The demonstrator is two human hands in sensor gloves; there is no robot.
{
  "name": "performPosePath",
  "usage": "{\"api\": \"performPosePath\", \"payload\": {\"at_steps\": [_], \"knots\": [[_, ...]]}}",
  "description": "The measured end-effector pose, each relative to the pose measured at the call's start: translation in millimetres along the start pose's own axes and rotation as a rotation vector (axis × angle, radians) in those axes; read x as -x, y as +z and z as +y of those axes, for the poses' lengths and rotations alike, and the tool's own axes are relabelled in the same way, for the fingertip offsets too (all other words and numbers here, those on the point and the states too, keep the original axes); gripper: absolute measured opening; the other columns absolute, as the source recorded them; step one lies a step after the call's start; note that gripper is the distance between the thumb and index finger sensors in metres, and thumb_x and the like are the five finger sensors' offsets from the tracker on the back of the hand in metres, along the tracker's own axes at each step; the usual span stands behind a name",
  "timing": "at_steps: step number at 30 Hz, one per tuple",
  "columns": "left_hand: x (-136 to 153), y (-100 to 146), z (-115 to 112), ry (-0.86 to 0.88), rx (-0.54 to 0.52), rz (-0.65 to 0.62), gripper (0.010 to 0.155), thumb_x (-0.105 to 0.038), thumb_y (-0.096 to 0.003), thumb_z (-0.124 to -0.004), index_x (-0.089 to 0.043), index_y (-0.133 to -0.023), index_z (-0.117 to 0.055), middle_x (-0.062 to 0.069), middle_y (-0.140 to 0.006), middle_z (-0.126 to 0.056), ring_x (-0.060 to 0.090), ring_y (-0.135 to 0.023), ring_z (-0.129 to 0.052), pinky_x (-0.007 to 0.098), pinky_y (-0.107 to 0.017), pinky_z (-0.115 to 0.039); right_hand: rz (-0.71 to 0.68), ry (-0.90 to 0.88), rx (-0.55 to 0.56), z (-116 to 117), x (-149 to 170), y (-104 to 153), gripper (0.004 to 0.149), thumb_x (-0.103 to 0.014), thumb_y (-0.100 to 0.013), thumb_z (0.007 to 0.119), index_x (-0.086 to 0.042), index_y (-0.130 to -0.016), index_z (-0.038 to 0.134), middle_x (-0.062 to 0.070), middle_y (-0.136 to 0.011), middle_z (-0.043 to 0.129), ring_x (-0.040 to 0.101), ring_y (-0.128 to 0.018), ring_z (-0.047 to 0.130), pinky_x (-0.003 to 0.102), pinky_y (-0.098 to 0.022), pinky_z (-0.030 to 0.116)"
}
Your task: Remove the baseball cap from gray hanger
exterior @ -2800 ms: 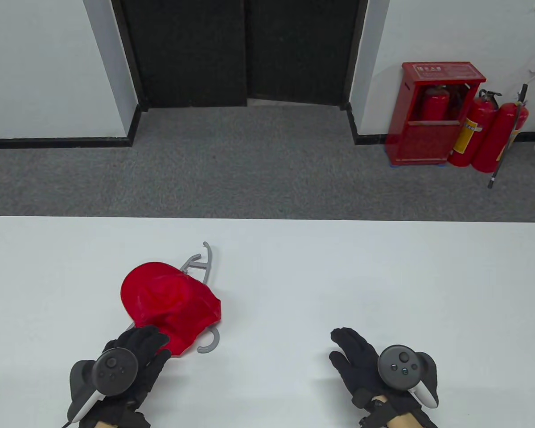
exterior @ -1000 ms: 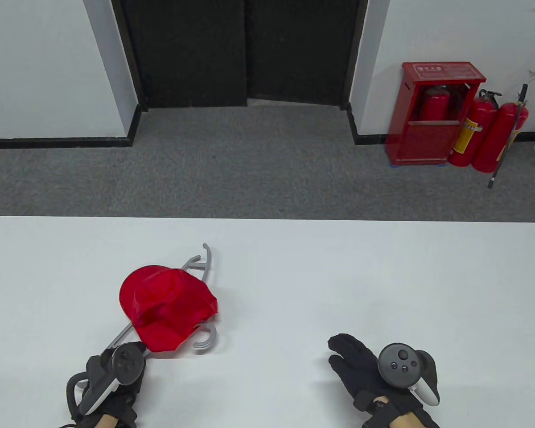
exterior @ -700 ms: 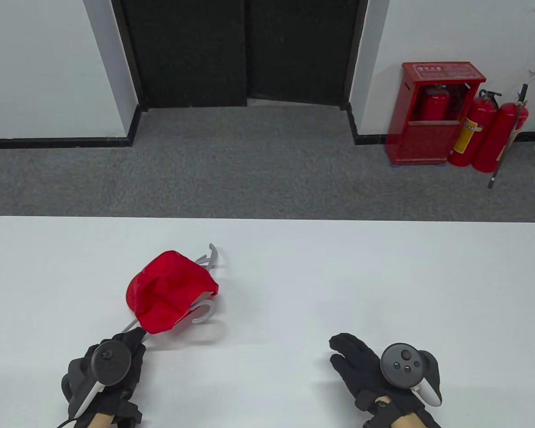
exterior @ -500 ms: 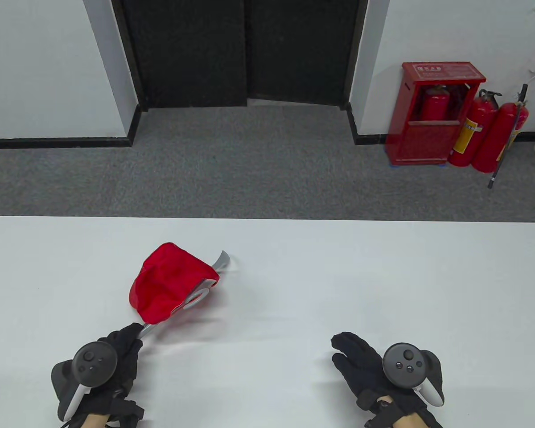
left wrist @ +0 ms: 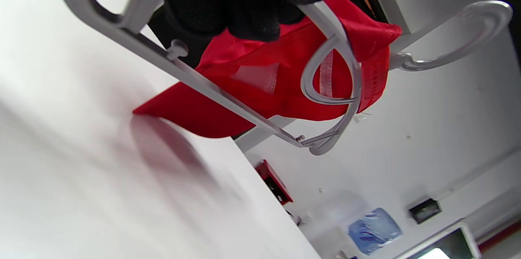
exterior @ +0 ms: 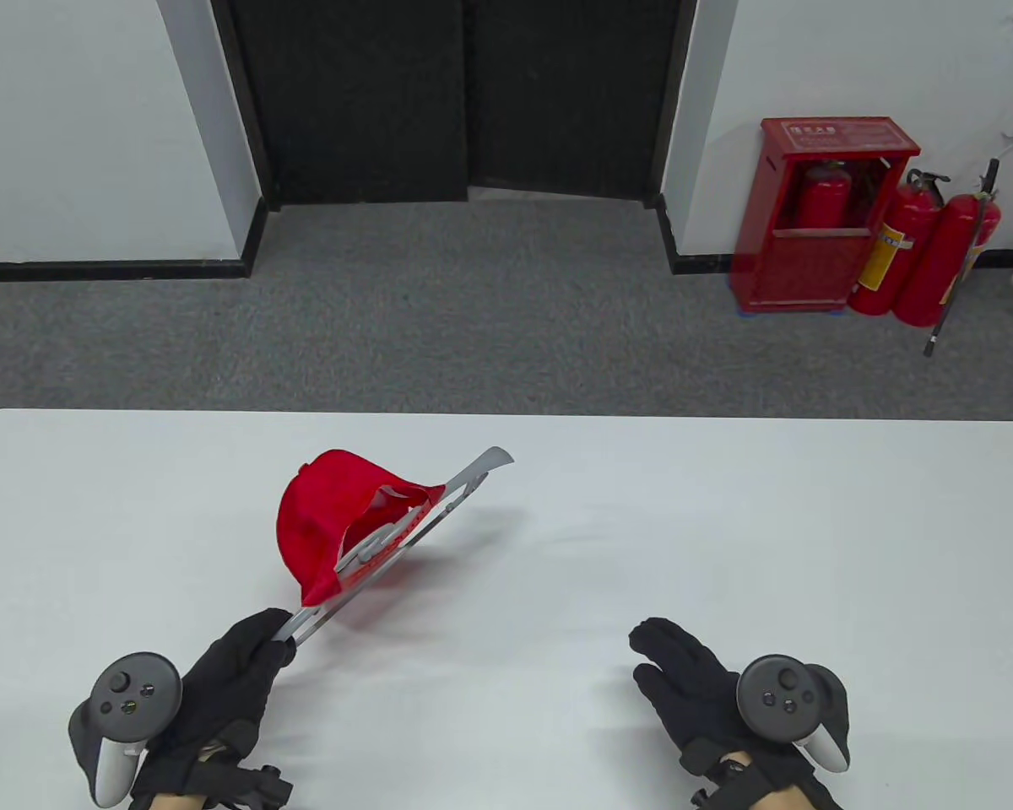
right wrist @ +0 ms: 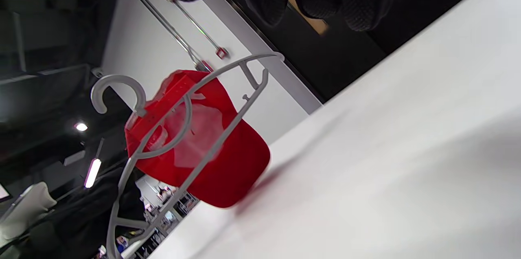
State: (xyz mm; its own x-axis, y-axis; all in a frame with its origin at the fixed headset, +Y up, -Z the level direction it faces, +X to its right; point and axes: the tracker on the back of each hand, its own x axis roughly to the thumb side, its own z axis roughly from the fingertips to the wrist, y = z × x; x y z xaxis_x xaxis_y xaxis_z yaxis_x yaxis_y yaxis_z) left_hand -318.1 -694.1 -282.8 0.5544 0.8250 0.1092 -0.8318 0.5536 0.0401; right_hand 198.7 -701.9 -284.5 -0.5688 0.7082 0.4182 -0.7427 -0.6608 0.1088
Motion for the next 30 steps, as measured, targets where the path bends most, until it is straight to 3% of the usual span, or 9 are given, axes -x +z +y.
{"api": "performPosePath", "payload": {"at_steps": [10, 13, 22, 27, 30], "knots": [[-25.8, 8.4, -25.8, 0.052, 0.142, -0.123, 0.045, -0.034, -0.0578, -0.074, -0.035, -0.102, -0.076, 0.002, -0.091, -0.092, 0.029, -0.088, -0.088, 0.069, -0.075, -0.053, -0.278, 0.109, 0.342, -16.2, -39.8, 16.1, 0.059, -0.040, -0.057, 0.065, -0.012, -0.108, 0.058, 0.025, -0.116, 0.054, 0.055, -0.099, 0.061, 0.080, -0.063, 0.051], [-34.2, 10.1, -35.0, 0.019, 0.182, -0.166, 0.044, -0.034, -0.0575, -0.074, -0.035, -0.102, -0.077, 0.002, -0.090, -0.093, 0.029, -0.089, -0.087, 0.069, -0.075, -0.053, -0.308, 0.145, 0.380, -15.3, -47.5, 18.5, 0.059, -0.040, -0.057, 0.066, -0.012, -0.108, 0.057, 0.025, -0.117, 0.051, 0.055, -0.101, 0.057, 0.081, -0.063, 0.049], [-59.6, 20.9, -55.1, -0.168, 0.201, -0.325, 0.044, -0.034, -0.0557, -0.077, -0.037, -0.099, -0.080, 0.001, -0.089, -0.093, 0.027, -0.092, -0.085, 0.068, -0.077, -0.051, -0.272, 0.268, 0.366, 2.8, -55.8, 15.2, 0.061, -0.038, -0.058, 0.067, -0.011, -0.110, 0.053, 0.026, -0.118, 0.045, 0.057, -0.102, 0.047, 0.084, -0.062, 0.040], [-66.8, 25.6, -60.8, -0.210, 0.208, -0.381, 0.043, -0.033, -0.0554, -0.077, -0.037, -0.099, -0.080, 0.001, -0.089, -0.093, 0.026, -0.093, -0.084, 0.068, -0.078, -0.049, -0.239, 0.267, 0.204, 17.0, -55.2, 7.5, 0.064, -0.036, -0.058, 0.068, -0.014, -0.113, 0.043, 0.027, -0.120, 0.037, 0.060, -0.103, 0.036, 0.086, -0.060, 0.030], [-67.9, 26.3, -61.8, -0.209, 0.212, -0.393, 0.043, -0.033, -0.0553, -0.077, -0.037, -0.098, -0.081, 0.001, -0.089, -0.093, 0.026, -0.093, -0.083, 0.068, -0.078, -0.048, -0.257, 0.261, 0.175, 21.7, -58.1, 6.0, 0.058, -0.031, -0.057, 0.071, -0.015, -0.110, 0.053, 0.025, -0.118, 0.045, 0.060, -0.103, 0.040, 0.086, -0.059, 0.029]]}}
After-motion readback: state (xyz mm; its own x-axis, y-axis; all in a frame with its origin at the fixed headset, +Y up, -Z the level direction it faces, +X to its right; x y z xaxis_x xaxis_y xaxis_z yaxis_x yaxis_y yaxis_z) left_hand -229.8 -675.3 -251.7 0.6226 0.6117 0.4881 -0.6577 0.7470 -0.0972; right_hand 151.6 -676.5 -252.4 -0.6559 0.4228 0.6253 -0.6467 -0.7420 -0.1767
